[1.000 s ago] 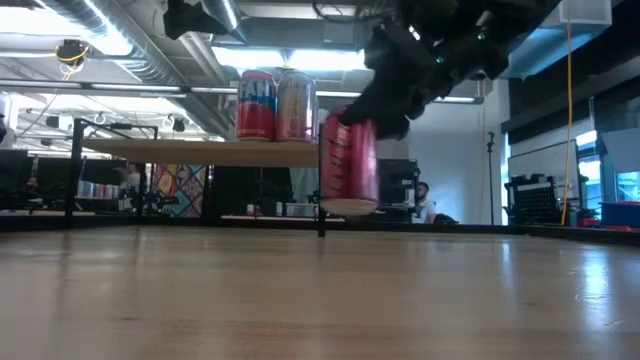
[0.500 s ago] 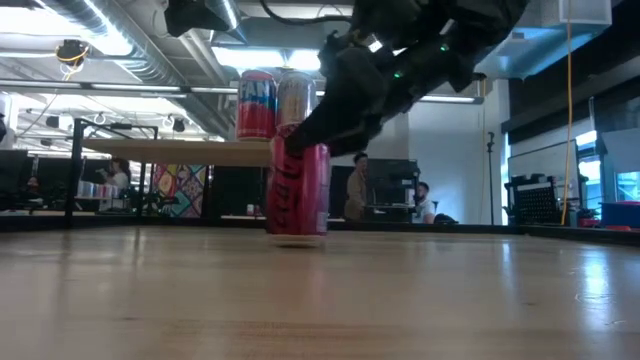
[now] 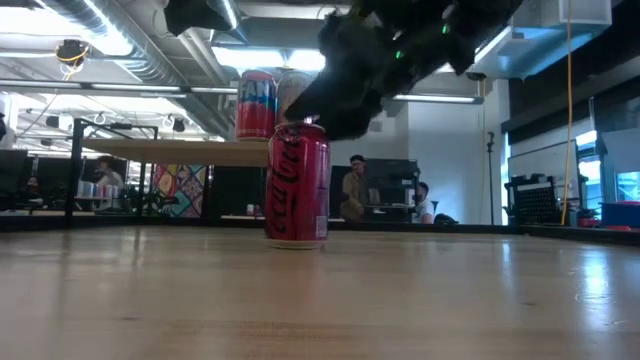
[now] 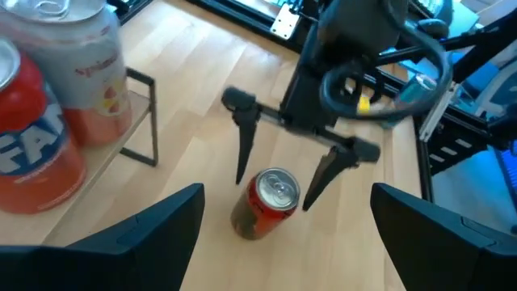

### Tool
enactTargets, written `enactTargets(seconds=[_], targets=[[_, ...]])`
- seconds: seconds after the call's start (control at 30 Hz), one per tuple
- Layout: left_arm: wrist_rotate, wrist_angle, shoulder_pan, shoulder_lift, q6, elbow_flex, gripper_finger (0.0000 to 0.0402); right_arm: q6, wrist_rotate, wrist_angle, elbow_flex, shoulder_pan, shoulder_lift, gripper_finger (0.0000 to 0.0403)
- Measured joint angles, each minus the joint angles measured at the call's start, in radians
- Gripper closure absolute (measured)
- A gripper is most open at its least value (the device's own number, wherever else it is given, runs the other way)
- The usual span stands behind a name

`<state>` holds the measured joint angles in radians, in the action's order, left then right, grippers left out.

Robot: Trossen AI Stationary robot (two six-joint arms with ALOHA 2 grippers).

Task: Place canned beverage on shelf
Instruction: Put the top red soda can on the shelf

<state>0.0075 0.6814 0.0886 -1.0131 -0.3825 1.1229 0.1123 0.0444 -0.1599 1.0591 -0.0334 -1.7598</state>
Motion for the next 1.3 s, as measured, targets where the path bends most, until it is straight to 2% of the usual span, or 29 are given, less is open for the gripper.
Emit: enactTargets(seconds=[0.2,0.43,0.63,0.83,1.07,1.3], targets=[[0.003,-0.012,-0.039,-0.071,0.092,0.001,0.0059,-0.008,0.000,0.225,0.053,0.000,0.156,0.0015],[0.013,-0.088,-0.060,-0.210,0.257,0.000,0.0059,0.043,-0.006,0.493,0.056,0.000,0.379,0.0014],[0.012,-0.194,-0.056,-0.335,0.296,-0.020,0.0059,0.087,-0.050,0.694,0.055,0.000,0.505,0.0013],[0.013,-0.354,-0.056,-0.422,0.280,-0.069,0.0059,0.090,-0.089,0.793,0.055,0.000,0.552,0.0013],[0.060,-0.451,-0.060,-0.475,0.209,-0.133,0.0059,0.067,-0.089,0.849,0.054,0.000,0.556,0.0013],[0.031,-0.488,-0.081,-0.520,0.207,-0.161,0.0059,0.064,-0.089,0.850,0.054,0.001,0.556,0.0013]])
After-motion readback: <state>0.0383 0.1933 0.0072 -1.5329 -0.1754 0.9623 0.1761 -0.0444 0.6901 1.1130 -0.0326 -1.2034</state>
